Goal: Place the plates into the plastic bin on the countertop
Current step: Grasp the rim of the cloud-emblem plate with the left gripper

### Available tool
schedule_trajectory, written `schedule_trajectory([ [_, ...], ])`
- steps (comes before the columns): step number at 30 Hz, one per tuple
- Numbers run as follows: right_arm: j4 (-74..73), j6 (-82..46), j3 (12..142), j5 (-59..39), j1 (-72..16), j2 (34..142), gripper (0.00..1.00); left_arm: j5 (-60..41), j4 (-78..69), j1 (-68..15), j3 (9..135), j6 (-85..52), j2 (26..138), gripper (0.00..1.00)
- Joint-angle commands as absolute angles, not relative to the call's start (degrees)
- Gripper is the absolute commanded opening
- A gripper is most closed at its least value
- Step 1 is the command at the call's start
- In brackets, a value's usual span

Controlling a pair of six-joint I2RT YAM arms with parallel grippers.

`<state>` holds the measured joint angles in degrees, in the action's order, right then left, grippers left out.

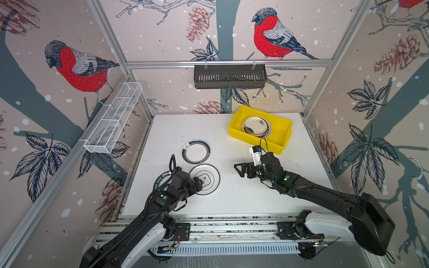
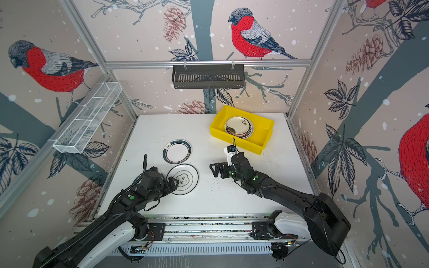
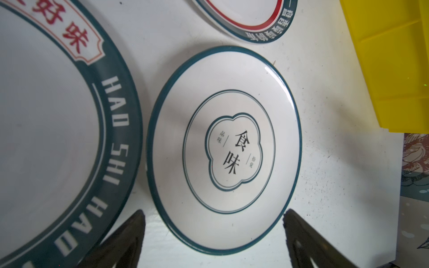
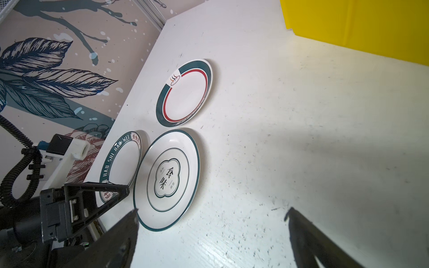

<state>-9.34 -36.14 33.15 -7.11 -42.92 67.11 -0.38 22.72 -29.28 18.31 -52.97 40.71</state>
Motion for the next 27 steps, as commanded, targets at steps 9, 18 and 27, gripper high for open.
schedule_trajectory([
  [9, -7.0, -35.8, 32.0, -7.3, -40.5, 63.9, 1.0, 3.1, 16.4, -29.5, 12.1, -59.4, 37.8, 0.8],
  [18, -6.8, -37.1, 31.6, -7.3, -40.3, 63.3, 1.0, 4.8, 11.3, -29.4, 10.6, -59.9, 39.5, 0.65],
  [27, -5.5, -37.8, 31.2, -6.9, -39.8, 62.3, 1.0, 6.3, 9.9, -29.3, 10.7, -58.8, 41.2, 0.36],
])
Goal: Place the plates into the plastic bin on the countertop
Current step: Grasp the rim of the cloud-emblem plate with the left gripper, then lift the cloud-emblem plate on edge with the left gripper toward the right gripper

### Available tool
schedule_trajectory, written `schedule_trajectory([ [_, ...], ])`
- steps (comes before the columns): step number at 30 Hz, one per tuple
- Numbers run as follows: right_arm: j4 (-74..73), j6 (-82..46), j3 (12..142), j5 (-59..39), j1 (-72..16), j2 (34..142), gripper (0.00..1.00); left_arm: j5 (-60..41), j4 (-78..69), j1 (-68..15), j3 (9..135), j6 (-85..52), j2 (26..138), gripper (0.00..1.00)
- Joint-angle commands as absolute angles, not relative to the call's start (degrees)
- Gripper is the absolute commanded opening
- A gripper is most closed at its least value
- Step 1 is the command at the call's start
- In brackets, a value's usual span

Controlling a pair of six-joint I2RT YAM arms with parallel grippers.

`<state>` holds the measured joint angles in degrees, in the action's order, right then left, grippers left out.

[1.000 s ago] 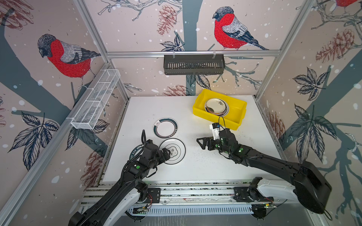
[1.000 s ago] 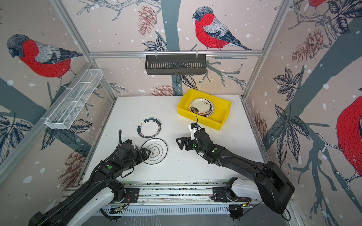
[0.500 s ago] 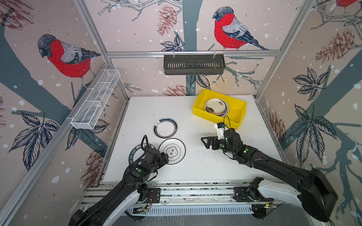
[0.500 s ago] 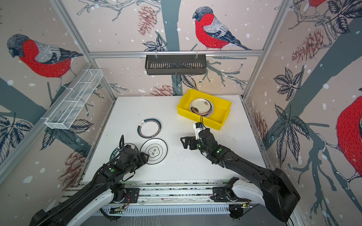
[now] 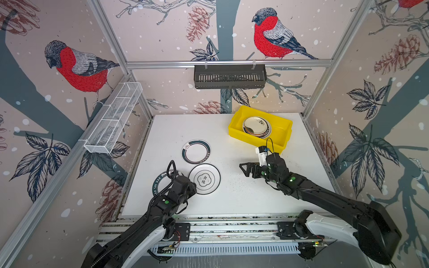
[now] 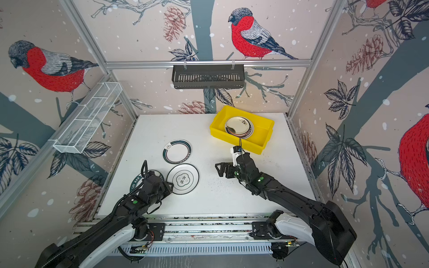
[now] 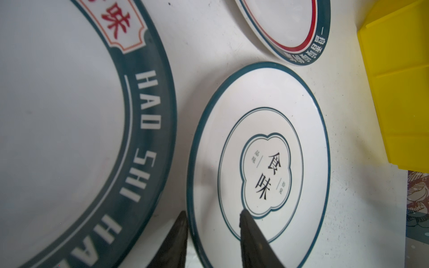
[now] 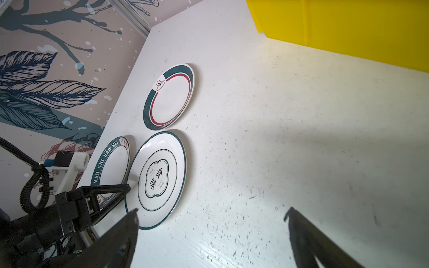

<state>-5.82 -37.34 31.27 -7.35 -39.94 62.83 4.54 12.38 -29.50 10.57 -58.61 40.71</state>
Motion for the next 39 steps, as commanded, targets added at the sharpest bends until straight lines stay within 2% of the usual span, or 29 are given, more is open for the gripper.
schedule_trajectory([
  [1, -5.5, -37.9, 31.0, -6.8, -39.8, 62.1, 1.0, 6.4, 9.5, -29.3, 10.6, -58.8, 41.5, 0.35],
  [5, -4.9, -38.1, 30.8, -6.6, -39.4, 61.7, 1.0, 5.4, 6.2, -29.1, 9.8, -58.3, 44.4, 0.27],
  [8, -3.8, -38.1, 30.9, -6.1, -39.3, 61.1, 1.0, 5.2, 5.3, -28.9, 10.2, -57.8, 47.0, 0.16],
  [9, -3.5, -38.2, 30.8, -5.7, -39.2, 60.8, 1.0, 5.2, 5.2, -28.9, 10.4, -57.6, 47.6, 0.09],
  [12, -2.9, -38.4, 30.3, -5.4, -38.7, 59.5, 1.0, 5.8, 5.7, -28.8, 11.0, -57.3, 47.8, 0.0],
  [23, -1.6, -36.9, 30.8, -6.0, -37.0, 57.2, 1.0, 1.9, 4.3, -26.8, 11.8, -56.5, 45.4, 0.0],
  [29, -2.9, -37.1, 31.0, -10.8, -36.1, 58.1, 1.0, -1.6, 1.2, -26.6, 14.6, -57.2, 43.5, 0.0],
  [39, -5.1, -37.7, 33.3, -14.6, -36.1, 61.8, 1.0, -7.6, -7.3, -26.1, 21.7, -55.1, 52.0, 0.0],
])
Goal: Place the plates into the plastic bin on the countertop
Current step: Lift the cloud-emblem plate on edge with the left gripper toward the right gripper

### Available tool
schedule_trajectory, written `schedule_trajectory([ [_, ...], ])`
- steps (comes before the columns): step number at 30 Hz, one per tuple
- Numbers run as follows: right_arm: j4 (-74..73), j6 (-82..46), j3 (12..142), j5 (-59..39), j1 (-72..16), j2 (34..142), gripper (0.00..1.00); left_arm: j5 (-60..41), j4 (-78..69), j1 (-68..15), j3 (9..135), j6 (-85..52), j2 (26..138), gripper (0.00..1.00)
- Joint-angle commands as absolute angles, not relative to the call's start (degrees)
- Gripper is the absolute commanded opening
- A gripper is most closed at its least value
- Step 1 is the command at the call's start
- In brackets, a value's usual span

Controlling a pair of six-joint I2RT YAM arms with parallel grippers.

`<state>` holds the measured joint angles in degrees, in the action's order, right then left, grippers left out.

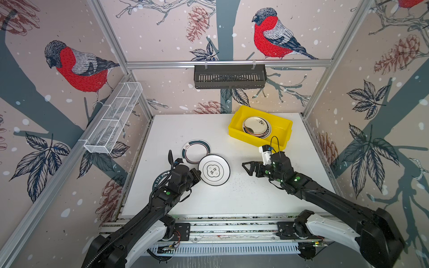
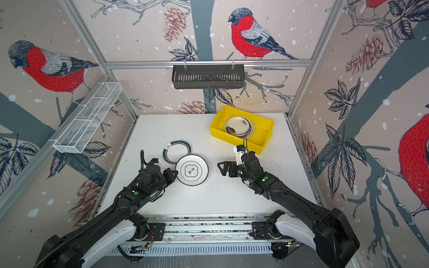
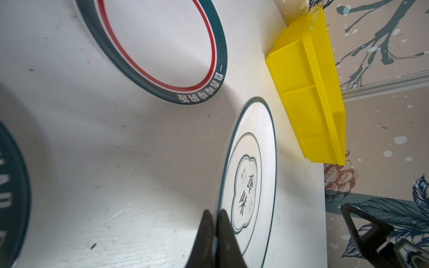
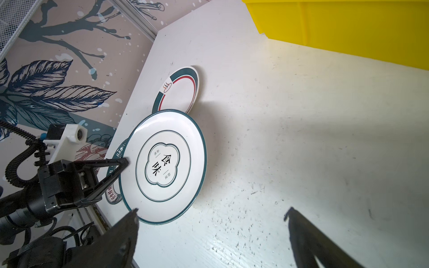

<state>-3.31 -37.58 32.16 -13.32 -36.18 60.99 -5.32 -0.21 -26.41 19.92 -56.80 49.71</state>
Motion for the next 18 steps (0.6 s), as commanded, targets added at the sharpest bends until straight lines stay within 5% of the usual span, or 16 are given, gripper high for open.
schedule_trajectory([
  [1, -5.1, -37.7, 33.5, -14.5, -36.1, 62.1, 1.0, -8.1, -7.7, -25.8, 22.4, -54.6, 53.3, 0.0],
  [18, -5.5, -35.9, 40.7, -20.8, -28.9, 67.2, 1.0, -18.4, -16.6, -22.1, 34.3, -49.3, 73.2, 0.0],
])
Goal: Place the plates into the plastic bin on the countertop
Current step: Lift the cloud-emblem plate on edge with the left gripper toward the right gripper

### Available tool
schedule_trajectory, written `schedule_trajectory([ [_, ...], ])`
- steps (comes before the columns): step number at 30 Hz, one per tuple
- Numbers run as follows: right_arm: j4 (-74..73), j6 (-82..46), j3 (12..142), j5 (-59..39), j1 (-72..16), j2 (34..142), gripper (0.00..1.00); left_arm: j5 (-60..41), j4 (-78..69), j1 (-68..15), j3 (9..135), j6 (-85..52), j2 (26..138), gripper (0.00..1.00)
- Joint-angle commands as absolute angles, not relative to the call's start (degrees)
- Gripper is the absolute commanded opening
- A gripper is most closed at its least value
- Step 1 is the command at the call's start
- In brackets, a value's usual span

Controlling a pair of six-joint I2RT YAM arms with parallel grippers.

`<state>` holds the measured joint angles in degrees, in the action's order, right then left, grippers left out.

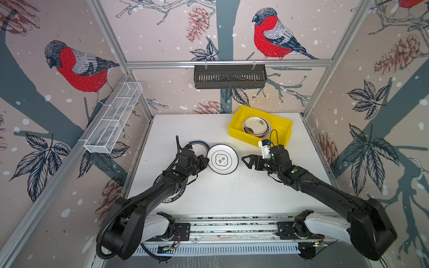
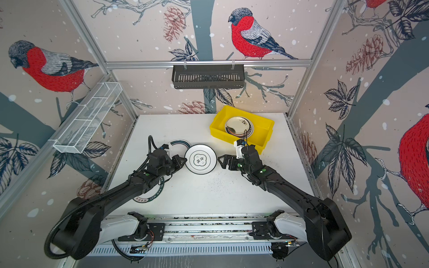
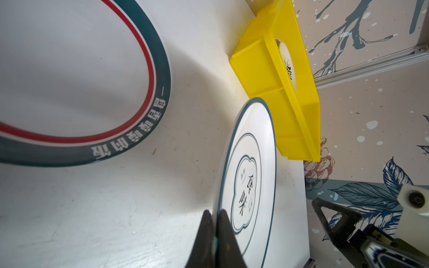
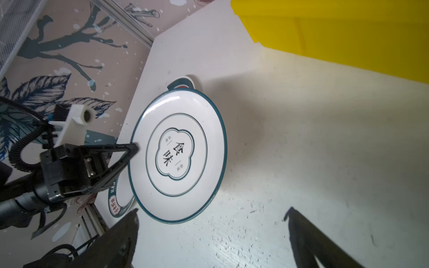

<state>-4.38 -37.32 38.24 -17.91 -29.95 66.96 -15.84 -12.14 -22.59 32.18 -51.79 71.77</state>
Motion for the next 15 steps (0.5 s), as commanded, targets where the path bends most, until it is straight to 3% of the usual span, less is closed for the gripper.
schedule_trajectory([
  [1, -5.1, -37.0, 42.0, -21.2, -28.3, 67.7, 1.0, -19.2, -17.5, -21.7, 34.9, -48.9, 73.5, 0.0],
  [3, -8.2, -39.5, 45.1, -27.6, -24.9, 69.2, 1.0, -19.3, -17.9, -20.9, 35.9, -48.8, 73.4, 0.0],
  [8, 2.0, -30.8, 51.0, -21.7, -23.4, 69.5, 0.99, -18.1, -11.7, -20.0, 42.6, -44.7, 73.7, 0.0],
  [15, -8.0, -35.8, 41.4, -25.6, -19.8, 65.5, 0.99, -20.0, -15.0, -20.3, 43.5, -46.8, 76.7, 0.0],
])
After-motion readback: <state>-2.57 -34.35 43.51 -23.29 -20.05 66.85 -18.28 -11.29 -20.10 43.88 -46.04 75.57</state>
